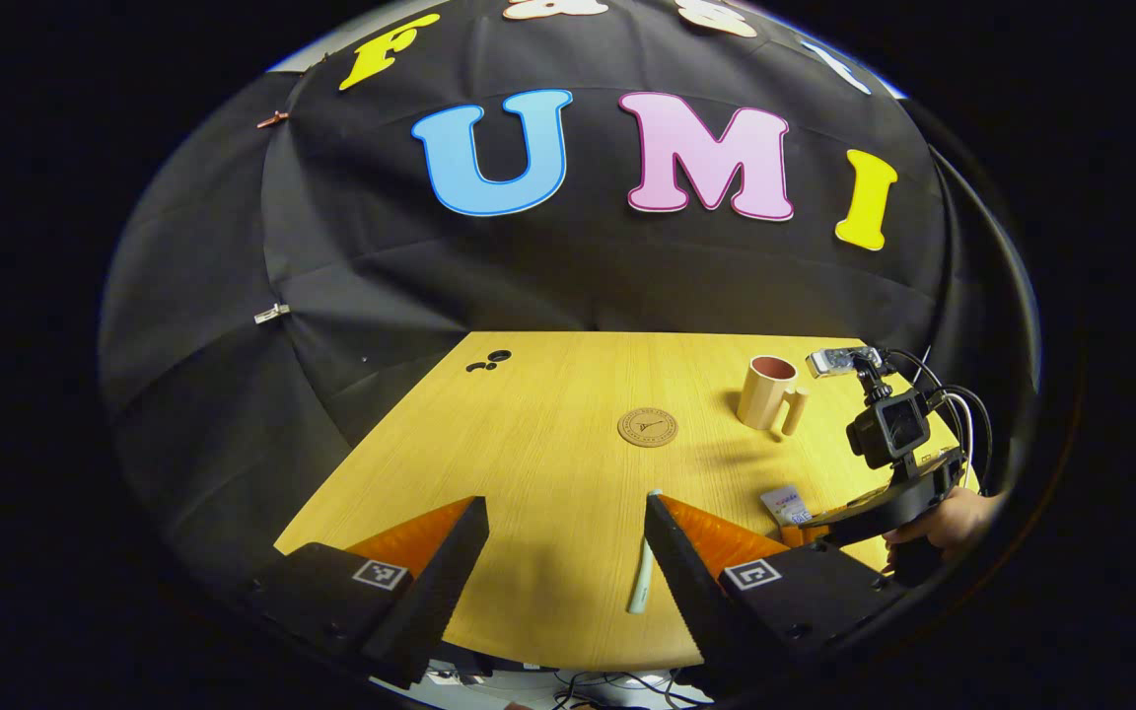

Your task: Put the toothbrush and toothpaste on the desktop into the cup, then pick up the cup and place it on the coaster on the desktop.

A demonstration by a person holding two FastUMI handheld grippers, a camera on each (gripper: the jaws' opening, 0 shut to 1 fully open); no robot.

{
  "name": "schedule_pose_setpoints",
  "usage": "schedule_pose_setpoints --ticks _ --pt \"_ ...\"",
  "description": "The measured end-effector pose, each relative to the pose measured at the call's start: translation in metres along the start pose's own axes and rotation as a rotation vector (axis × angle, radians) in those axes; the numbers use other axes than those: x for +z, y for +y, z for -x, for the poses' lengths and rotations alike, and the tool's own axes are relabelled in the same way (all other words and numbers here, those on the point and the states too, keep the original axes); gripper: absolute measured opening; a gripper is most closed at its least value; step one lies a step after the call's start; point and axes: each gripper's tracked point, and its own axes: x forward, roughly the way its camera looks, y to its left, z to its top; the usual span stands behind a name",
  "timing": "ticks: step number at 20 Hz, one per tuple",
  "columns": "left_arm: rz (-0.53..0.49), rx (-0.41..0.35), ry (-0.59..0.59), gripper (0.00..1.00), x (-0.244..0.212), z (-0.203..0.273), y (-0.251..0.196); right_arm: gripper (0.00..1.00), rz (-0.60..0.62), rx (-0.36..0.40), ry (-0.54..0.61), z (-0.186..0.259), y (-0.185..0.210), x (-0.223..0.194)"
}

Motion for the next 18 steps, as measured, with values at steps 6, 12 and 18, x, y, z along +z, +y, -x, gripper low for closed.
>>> schedule_pose_setpoints --ticks 6,12,18 --pt "-0.012 0.009 0.043 1.0 -0.02 -0.001 0.011 0.24 0.008 0.043 -0.003 0.001 0.001 0.0" --pt "-0.054 -0.126 0.108 1.0 -0.039 -0.034 -0.019 0.24 -0.007 0.096 -0.052 0.024 -0.007 0.006" --pt "-0.118 -0.219 0.261 1.0 -0.088 -0.093 -0.053 0.24 0.012 0.136 -0.132 0.061 -0.027 0.023"
